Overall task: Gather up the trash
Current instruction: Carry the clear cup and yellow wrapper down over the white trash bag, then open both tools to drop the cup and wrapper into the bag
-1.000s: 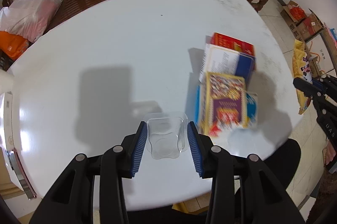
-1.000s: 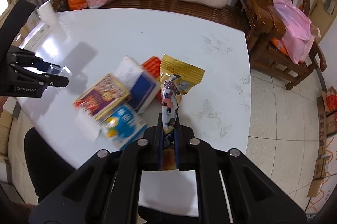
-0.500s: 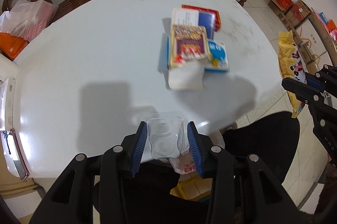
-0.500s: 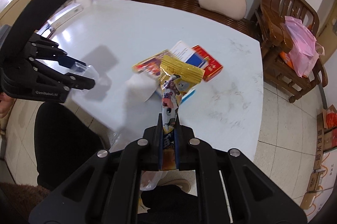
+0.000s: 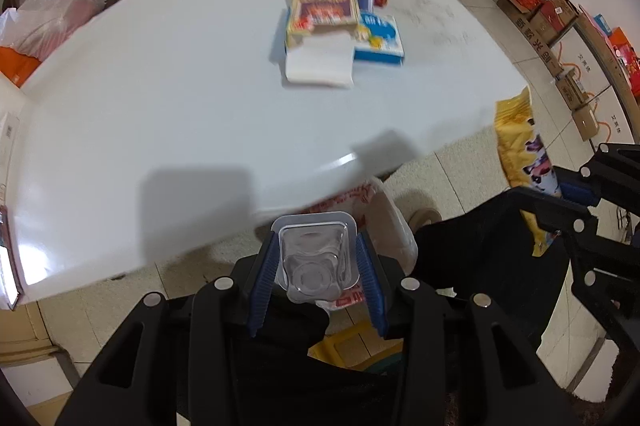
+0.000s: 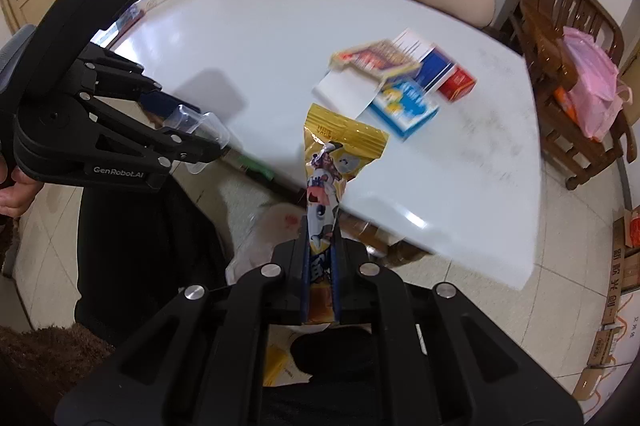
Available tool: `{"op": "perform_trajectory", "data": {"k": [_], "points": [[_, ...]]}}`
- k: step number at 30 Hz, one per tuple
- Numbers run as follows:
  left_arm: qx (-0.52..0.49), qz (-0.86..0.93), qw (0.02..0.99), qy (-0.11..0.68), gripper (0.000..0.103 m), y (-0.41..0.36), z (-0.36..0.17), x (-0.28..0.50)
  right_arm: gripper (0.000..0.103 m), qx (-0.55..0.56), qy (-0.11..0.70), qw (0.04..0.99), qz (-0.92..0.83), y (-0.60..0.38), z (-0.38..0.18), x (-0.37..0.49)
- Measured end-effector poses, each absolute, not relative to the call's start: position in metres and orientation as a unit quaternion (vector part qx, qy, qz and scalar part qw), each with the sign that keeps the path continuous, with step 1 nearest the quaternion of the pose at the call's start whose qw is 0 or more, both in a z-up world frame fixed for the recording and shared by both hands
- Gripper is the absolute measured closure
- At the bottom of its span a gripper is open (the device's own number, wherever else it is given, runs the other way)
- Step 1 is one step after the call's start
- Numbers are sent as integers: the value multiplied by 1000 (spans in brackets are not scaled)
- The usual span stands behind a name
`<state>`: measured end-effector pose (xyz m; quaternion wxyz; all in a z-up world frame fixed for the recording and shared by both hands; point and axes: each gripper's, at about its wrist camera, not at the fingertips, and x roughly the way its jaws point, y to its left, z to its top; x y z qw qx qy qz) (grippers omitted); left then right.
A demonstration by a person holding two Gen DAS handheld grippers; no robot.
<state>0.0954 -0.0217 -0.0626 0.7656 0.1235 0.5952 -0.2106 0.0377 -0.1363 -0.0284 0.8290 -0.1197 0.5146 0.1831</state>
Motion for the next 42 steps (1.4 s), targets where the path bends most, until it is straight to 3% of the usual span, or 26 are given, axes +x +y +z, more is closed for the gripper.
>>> {"op": "perform_trajectory", "data": {"k": [12,23,42], "points": [[110,-227,762,597,64,-21,-118,56,94,-107,549,806,195,-128,-84,14],[100,-215,744,625,64,-31,-200,43,94,-95,579,789,180,-124,-154,8],[91,-176,697,689,64,-37,-310,70,94,-68,641,751,145,-132,-261,37]]}}
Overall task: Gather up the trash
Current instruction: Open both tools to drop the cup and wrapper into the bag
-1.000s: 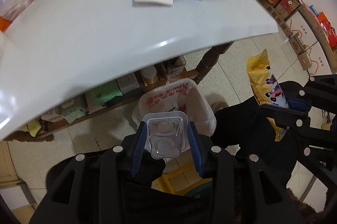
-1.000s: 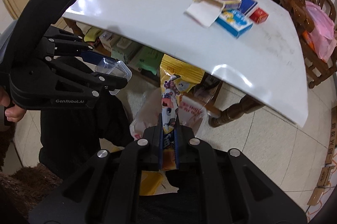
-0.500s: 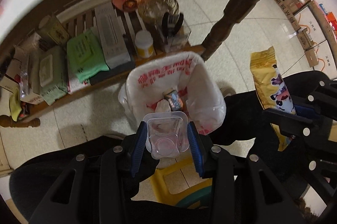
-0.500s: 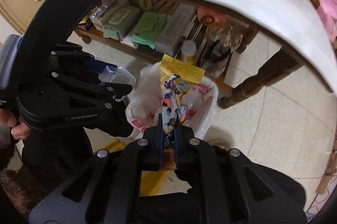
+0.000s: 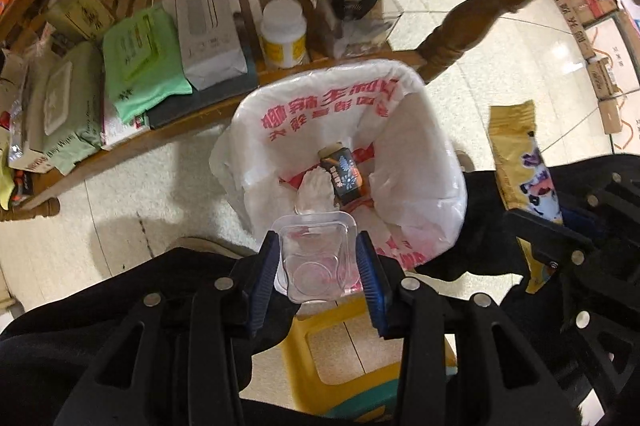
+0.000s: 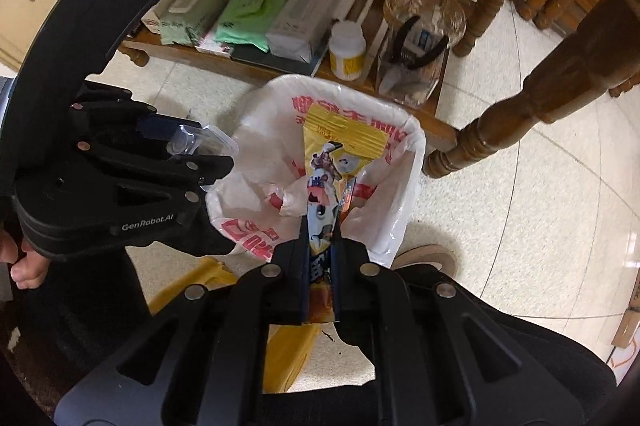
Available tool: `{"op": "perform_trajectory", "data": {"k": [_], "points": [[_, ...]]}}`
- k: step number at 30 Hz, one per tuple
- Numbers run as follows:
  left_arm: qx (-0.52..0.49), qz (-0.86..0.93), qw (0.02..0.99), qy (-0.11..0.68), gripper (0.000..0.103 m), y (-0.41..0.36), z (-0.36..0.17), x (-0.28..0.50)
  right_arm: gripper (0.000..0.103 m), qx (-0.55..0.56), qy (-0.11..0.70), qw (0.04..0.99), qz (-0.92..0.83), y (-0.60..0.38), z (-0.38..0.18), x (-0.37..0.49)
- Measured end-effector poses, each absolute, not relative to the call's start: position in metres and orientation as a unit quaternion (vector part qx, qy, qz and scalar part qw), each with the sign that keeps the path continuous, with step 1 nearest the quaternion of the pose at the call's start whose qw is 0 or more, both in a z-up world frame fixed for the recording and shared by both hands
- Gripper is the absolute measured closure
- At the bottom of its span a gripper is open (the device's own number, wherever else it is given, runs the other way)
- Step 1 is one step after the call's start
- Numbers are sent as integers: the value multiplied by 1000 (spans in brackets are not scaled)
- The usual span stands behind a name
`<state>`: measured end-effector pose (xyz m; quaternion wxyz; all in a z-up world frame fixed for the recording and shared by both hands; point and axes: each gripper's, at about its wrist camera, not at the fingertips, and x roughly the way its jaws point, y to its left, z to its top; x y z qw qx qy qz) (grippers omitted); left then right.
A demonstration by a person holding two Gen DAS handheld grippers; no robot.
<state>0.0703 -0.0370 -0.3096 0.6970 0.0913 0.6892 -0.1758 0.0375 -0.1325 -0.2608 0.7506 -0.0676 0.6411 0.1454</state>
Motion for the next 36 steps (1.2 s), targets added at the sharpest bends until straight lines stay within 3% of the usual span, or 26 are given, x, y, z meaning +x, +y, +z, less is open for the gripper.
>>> {"op": "perform_trajectory", "data": {"k": [15,32,34,36], "points": [[33,-146,640,754,64,-31,-388,117,94,-25,709,690,141,-140,-345,70],[50,-137,617,773,64,-44,-427,129,91,-9,740,658,143,-133,-394,89],[57,-129,620,771,56,-45,-427,129,86,-8,739,659,139,-134,-394,90],[55,-128,624,769,36,-45,-424,131,84,-4,739,659,135,-136,-395,92]]}}
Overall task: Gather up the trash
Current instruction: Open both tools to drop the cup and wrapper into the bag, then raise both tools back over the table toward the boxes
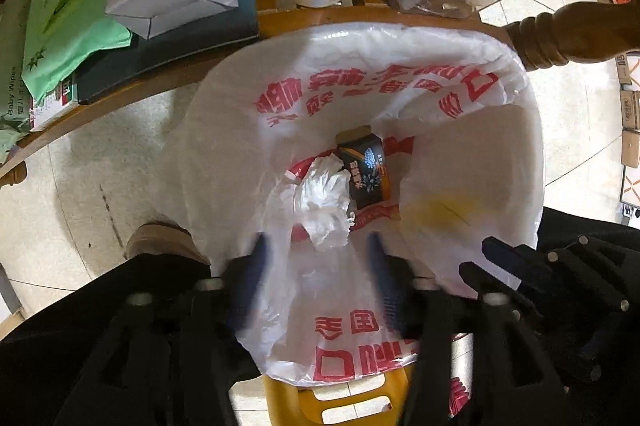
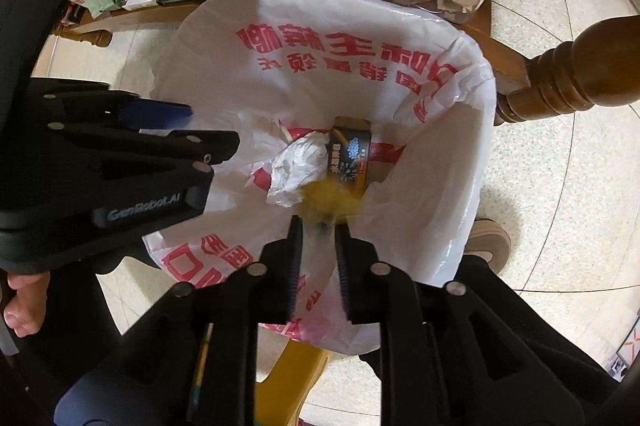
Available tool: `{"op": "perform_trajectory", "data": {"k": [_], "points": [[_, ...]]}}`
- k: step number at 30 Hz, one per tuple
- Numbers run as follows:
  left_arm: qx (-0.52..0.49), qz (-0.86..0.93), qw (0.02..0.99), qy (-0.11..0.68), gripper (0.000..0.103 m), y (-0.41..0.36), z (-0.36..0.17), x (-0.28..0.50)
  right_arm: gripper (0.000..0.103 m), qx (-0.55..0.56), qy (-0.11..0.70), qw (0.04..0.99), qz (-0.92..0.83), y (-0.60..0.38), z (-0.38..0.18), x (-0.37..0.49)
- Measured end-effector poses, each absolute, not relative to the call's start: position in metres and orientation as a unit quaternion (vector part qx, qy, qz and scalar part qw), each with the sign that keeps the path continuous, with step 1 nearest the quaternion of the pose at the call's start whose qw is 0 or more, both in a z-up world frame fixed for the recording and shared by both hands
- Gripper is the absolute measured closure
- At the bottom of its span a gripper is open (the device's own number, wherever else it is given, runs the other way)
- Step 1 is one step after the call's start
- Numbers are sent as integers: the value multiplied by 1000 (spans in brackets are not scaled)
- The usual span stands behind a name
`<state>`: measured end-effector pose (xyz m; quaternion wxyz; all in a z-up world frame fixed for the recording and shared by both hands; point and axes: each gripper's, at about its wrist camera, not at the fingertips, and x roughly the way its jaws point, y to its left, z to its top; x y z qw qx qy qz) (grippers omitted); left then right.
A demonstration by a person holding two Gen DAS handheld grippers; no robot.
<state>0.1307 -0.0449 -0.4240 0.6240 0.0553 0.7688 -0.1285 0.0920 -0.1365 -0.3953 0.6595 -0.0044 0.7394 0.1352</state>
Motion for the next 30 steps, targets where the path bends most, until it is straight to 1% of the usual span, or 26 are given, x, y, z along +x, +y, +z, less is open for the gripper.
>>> {"op": "perform_trajectory", "data": {"k": [5,12,16,24,25,26,28,29,30], "points": [[67,-130,633,761,32,-46,-418,130,73,2,740,660,128,-141,-396,92],[82,-131,633,758,31,-49,-417,127,71,9,737,665,121,-143,-392,92],[85,-131,635,756,31,-49,-416,126,64,5,732,671,117,-143,-388,91],[98,-125,639,752,28,-47,-405,116,63,14,726,679,108,-149,-373,81],[103,-124,641,750,28,-46,-402,113,59,18,725,680,109,-150,-369,79],[113,-123,645,746,28,-45,-394,107,52,24,722,682,113,-150,-362,75],[125,-126,651,738,27,-44,-380,99,32,28,712,692,115,-153,-344,68],[134,-132,656,731,26,-43,-368,92,28,34,703,701,116,-156,-330,64],[135,-141,659,726,26,-42,-357,87,27,38,695,708,119,-159,-317,60]]}}
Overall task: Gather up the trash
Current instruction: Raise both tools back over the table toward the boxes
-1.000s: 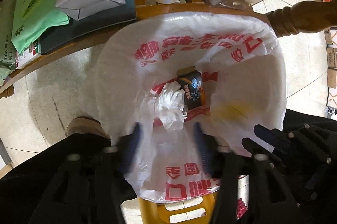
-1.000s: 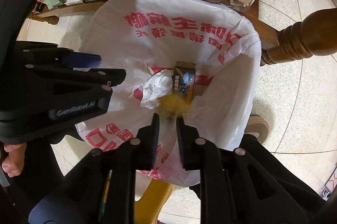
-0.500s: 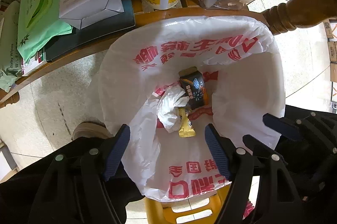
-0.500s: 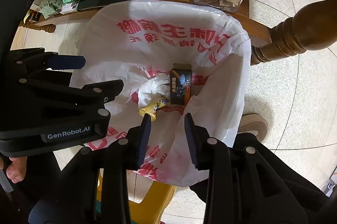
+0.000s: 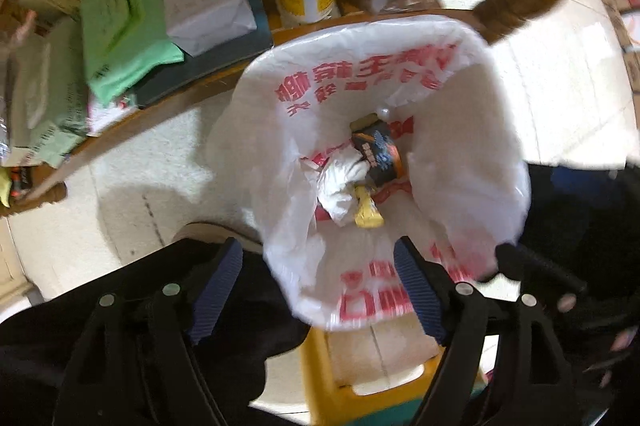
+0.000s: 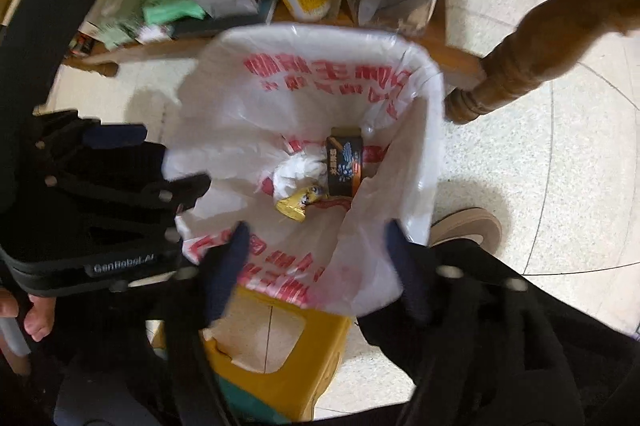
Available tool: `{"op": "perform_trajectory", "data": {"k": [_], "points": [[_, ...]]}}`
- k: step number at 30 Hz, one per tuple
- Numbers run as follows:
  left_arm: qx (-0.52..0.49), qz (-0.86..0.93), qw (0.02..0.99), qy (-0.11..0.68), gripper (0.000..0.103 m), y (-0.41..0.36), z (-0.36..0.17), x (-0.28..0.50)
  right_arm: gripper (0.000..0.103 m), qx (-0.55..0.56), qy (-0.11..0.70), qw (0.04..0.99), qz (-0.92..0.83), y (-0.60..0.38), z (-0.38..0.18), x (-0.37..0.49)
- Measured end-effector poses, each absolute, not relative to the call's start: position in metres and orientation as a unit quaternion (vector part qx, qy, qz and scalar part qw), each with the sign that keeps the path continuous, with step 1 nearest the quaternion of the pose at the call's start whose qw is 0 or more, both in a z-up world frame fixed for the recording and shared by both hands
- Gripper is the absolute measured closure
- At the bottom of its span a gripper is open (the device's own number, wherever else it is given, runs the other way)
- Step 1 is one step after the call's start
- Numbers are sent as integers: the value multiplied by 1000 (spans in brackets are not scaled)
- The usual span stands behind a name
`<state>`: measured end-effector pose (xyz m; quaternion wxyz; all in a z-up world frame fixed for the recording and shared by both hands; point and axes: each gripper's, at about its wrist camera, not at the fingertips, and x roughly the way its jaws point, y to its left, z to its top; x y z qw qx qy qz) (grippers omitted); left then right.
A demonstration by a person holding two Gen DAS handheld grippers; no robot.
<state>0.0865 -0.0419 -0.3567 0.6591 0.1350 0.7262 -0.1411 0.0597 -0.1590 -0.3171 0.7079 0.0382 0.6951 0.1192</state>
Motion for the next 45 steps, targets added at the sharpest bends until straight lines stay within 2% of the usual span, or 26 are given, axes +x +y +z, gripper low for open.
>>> {"op": "perform_trajectory", "data": {"k": [3,9,11,15,17,22,30,45], "points": [[124,-179,672,708,21,-34,-308,63,27,35,674,727,130,-165,-276,47],[133,-211,693,676,18,-21,-195,45,25,-36,597,787,154,-179,-158,30],[144,-206,709,659,18,-19,-149,53,19,-62,560,811,157,-188,-109,33],[160,-204,743,617,13,-26,-65,79,15,-108,488,853,151,-208,-22,48],[166,-202,749,609,13,-34,-35,94,13,-130,457,867,152,-219,21,62],[175,-215,745,608,13,-59,17,132,10,-163,437,870,160,-240,81,101],[201,-228,727,616,13,-95,53,173,10,-209,448,845,203,-251,107,157],[225,-230,679,660,13,-135,-4,243,10,-240,484,807,240,-250,64,252]]}}
